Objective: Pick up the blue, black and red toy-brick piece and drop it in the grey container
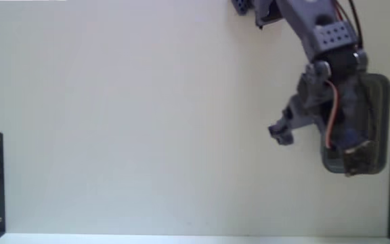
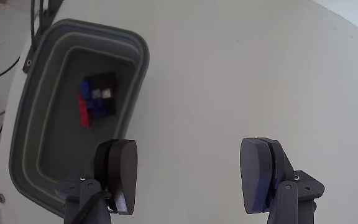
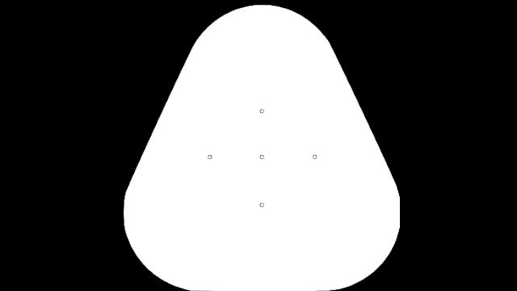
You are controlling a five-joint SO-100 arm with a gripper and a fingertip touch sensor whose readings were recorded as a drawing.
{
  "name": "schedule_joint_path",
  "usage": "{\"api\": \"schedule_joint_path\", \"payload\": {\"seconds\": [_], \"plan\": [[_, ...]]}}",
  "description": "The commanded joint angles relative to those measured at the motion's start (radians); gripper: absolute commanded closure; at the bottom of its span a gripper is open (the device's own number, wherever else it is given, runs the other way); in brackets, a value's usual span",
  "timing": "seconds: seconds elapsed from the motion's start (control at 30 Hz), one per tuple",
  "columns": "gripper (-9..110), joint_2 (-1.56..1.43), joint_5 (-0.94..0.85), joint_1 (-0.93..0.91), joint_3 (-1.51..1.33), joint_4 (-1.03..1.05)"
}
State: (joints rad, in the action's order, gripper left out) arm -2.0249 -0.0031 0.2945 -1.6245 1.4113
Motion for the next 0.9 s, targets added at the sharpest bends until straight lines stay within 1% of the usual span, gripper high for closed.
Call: {"api": "schedule_joint_path", "payload": {"seconds": [0.0, 0.87], "plan": [[-9, -0.110, 0.003, -0.031, -0.032, 0.017], [-9, -0.407, 0.003, -0.258, -0.327, 0.019]]}}
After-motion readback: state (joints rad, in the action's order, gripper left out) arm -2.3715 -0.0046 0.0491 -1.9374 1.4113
